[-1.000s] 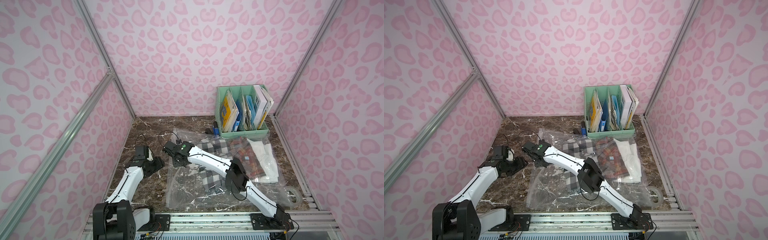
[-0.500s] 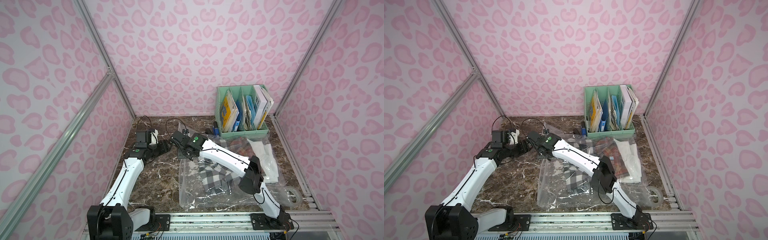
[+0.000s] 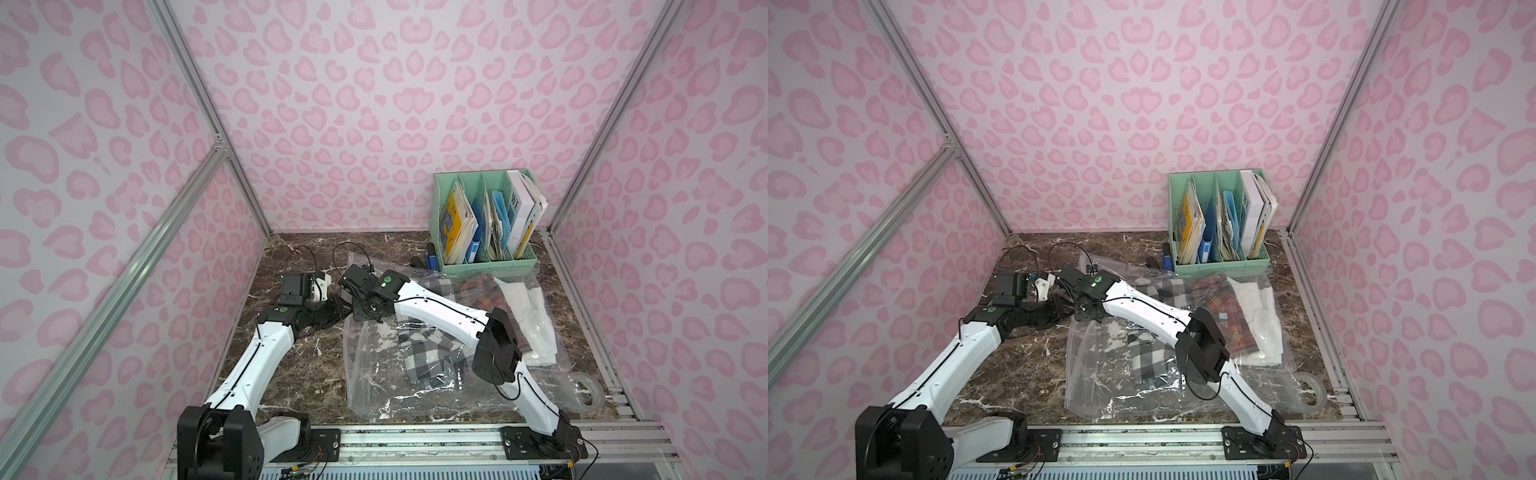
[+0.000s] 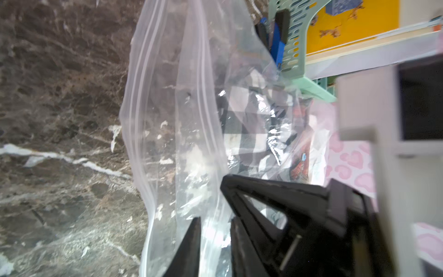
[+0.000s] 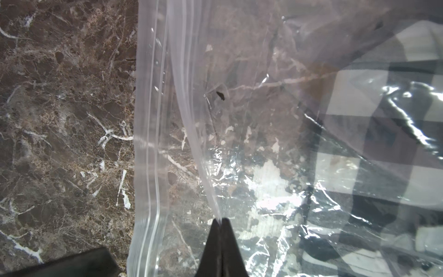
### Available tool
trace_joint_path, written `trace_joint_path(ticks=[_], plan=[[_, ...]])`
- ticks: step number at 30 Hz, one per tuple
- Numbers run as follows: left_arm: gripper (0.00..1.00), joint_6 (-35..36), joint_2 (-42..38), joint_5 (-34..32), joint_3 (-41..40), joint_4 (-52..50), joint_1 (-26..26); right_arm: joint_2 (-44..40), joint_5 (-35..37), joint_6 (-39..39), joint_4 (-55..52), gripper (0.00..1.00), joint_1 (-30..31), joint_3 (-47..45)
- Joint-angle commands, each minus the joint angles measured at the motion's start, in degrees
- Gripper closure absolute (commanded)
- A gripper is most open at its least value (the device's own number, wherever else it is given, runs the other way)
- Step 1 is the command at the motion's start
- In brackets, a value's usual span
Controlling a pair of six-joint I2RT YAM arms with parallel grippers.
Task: Take the shirt out of the vacuum bag
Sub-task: Open the vacuum bag at the center of the board.
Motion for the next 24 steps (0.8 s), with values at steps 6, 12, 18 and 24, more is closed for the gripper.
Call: trace_joint_path(ticks=[6,12,18,24], plan=[[0.79,0.7,3.5,-4.0,-4.4,2.1,-0.2,0.2,-1.7,-0.9,2.1,1.0,-0.1,0.3],[0.78,0.7,10.0,-4.1,-2.8,5.5,-3.0,-0.6,-2.6,-0.8,1.8,1.0,-0.1,1.4],[0.73,-0.6,14.7,-1.7,-1.7,8.8,-4.0,-2.7,-3.2,0.7,0.6,1.0,-0.1,1.3],[0.7,-4.4,14.8,1.7,-5.6,15.6,-4.2,-5.8,-2.6,2.6,0.3,1.0,0.1,0.5]])
